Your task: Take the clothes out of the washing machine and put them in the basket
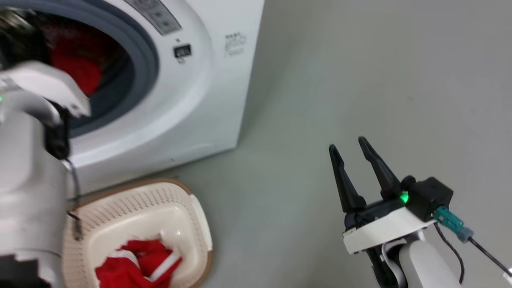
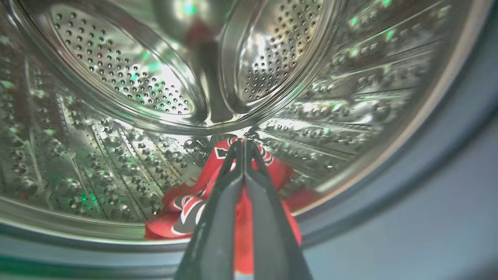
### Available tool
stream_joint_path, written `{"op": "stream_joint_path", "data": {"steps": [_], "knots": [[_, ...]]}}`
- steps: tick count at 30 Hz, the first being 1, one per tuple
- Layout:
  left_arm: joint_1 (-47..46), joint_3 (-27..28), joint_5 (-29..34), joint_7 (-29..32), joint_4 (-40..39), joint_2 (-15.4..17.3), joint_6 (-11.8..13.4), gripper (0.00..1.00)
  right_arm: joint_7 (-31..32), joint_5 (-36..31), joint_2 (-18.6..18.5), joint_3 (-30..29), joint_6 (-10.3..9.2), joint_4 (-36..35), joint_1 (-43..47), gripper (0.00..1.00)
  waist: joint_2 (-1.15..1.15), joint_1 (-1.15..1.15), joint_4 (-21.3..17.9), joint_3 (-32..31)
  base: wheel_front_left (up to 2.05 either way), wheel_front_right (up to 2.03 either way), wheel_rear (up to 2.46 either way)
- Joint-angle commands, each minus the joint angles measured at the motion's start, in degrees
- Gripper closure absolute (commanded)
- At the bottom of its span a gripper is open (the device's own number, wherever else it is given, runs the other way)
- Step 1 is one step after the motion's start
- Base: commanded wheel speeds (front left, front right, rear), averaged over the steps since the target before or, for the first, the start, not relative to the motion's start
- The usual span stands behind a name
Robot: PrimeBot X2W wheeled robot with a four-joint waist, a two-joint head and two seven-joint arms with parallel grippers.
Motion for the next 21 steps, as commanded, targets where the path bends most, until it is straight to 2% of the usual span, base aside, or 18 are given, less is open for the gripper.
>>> {"op": "stream_joint_path", "data": {"steps": [1, 5, 10, 16, 21], "knots": [[2.08, 0.03, -0.7, -1.92, -0.29, -1.25, -0.31, 1.0, -0.15, -0.61, -0.08, -0.39, -0.02, 0.49, 1.23, 0.0, 0.0, 0.0, 4.11, -6.2, 0.0, 0.0, 0.0], [6.76, 0.08, -1.91, -5.45, -1.77, -3.66, -0.88, 1.0, -0.15, -1.48, -0.09, -1.38, -0.02, 1.48, 3.3, 0.0, 0.0, 0.0, 6.15, -10.32, 0.0, 0.0, 0.0], [12.96, -0.36, -2.79, -7.65, -9.15, -5.89, -2.0, 1.0, -0.08, -2.66, -0.07, -2.7, -0.02, 1.95, 6.01, 0.0, 0.0, 0.0, 9.12, -14.67, 0.0, 0.0, 0.0], [19.0, -0.6, -3.33, -8.03, -21.75, -6.42, -2.33, 1.0, 0.78, -3.71, -0.07, -3.92, -0.02, 1.03, 7.73, 0.0, 0.0, 0.0, 11.82, -16.43, 0.0, 0.0, 0.0], [25.05, -0.68, -3.53, -6.15, -35.42, -6.84, -0.64, 1.0, 1.89, -4.02, -0.07, -4.49, -0.02, 0.01, 8.77, 0.0, 0.0, 0.0, 13.74, -17.08, 0.0, 0.0, 0.0]]}}
